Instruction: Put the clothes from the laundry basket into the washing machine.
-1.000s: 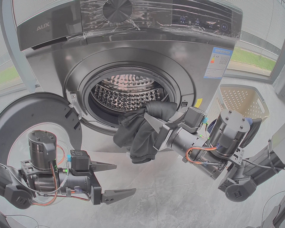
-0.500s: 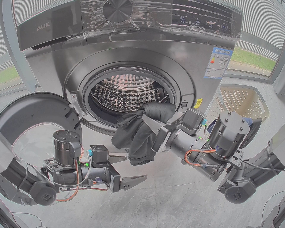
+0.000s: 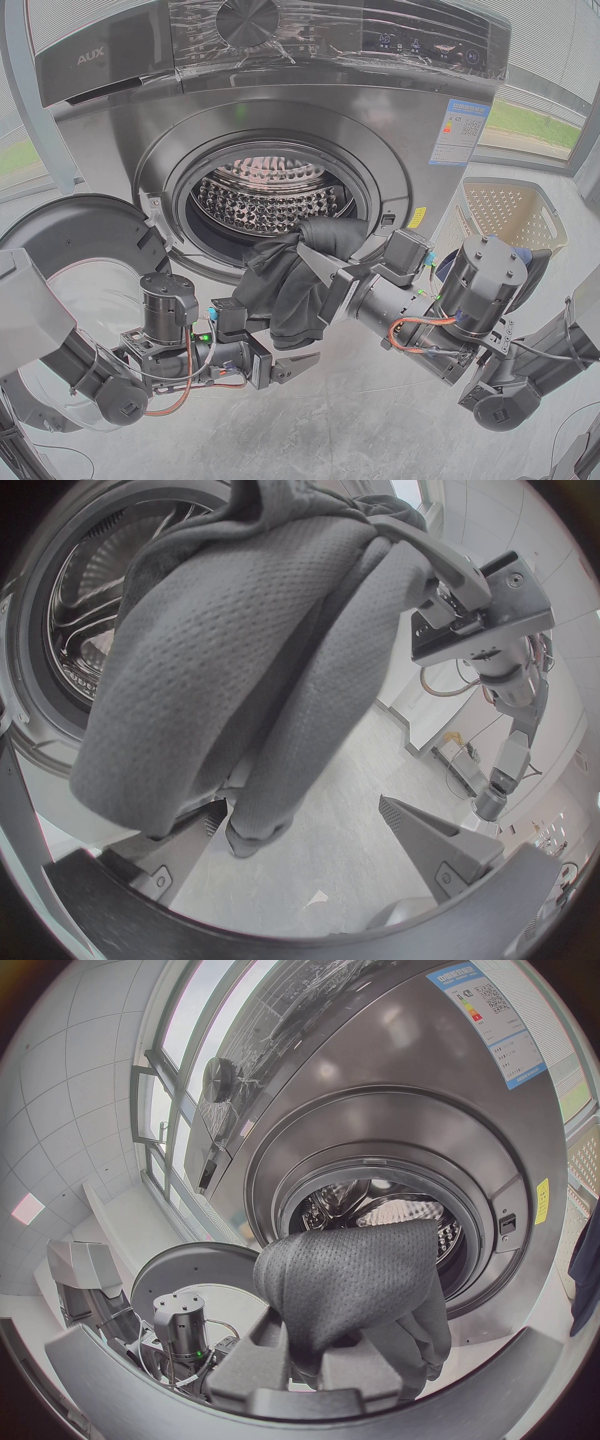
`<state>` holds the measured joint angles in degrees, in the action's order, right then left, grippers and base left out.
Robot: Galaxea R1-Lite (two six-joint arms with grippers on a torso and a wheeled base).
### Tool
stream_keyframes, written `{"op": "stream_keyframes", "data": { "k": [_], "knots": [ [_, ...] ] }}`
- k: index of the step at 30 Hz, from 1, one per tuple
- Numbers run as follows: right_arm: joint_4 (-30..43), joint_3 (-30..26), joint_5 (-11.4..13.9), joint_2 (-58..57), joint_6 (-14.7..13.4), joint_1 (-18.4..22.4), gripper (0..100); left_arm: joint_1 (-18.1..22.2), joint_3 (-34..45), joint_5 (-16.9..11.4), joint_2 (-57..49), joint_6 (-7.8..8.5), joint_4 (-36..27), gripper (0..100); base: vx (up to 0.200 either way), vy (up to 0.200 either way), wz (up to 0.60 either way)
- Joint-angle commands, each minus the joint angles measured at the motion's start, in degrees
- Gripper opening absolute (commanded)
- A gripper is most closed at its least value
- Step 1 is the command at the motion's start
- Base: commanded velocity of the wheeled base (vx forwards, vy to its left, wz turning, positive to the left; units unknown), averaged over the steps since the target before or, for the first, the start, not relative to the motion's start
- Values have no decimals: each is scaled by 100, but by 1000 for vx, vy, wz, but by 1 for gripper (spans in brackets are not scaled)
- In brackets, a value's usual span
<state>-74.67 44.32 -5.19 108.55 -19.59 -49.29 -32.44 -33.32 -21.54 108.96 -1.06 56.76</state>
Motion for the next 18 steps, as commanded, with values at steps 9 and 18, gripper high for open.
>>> {"op": "stream_keyframes", "data": {
  "k": [9, 18],
  "knots": [
    [-74, -12, 1, 9, -1, -11, 0, -184, -263, 247, 293, -70, 336, 100, 0, 0, 0],
    [-83, -12, 1, 18, -1, -37, 0, -184, -325, 546, 556, -149, 740, 100, 0, 0, 0]
  ]
}}
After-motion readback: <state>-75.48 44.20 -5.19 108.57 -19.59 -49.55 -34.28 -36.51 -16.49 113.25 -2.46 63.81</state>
